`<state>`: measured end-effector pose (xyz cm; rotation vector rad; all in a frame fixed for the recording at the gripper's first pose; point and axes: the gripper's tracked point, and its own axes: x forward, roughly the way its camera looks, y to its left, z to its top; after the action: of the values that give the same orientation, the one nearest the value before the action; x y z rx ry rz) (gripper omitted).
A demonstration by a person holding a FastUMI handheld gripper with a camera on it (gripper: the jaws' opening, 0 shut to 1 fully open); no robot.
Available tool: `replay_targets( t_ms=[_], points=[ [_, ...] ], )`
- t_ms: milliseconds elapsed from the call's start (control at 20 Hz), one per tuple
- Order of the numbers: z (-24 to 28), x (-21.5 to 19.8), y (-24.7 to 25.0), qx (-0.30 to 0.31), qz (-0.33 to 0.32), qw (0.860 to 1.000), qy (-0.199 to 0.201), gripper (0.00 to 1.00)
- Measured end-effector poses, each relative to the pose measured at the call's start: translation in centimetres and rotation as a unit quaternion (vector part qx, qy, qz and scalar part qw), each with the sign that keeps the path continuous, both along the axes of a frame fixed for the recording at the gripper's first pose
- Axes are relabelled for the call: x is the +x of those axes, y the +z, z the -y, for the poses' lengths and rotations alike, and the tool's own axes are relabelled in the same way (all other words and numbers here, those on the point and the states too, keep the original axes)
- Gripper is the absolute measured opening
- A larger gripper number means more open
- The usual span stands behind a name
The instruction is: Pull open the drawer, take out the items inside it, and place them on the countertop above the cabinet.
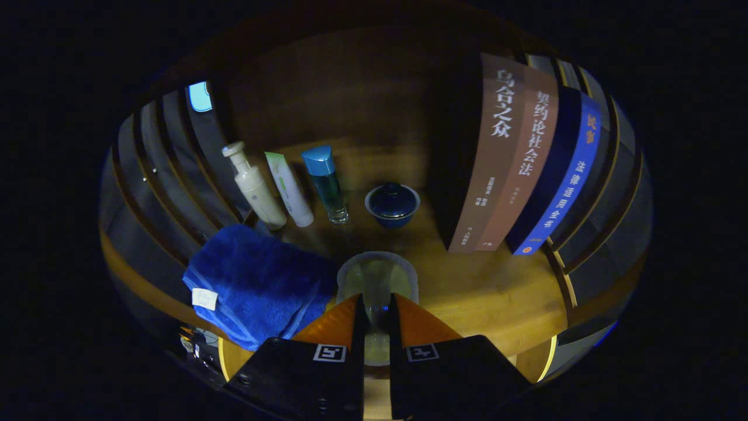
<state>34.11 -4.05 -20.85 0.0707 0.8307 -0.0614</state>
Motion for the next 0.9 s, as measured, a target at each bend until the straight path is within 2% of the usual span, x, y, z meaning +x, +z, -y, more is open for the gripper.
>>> replay_targets(
  t_ms=[150,450,650,900],
  points=[
    [-0.1,0.3,-1.1,0.006,-0.01,1.0,-0.003,0.25],
    [0.0,-0.7,0.3,0.008,0.007,1.0,-0.01,1.0],
    [-0.9,-3.9,3.1,0.007,0.043,0.999,-0.003,1.0],
    [-2.0,-11.4,6.5,0.013,0.118,0.993,0.004,1.0]
  ],
)
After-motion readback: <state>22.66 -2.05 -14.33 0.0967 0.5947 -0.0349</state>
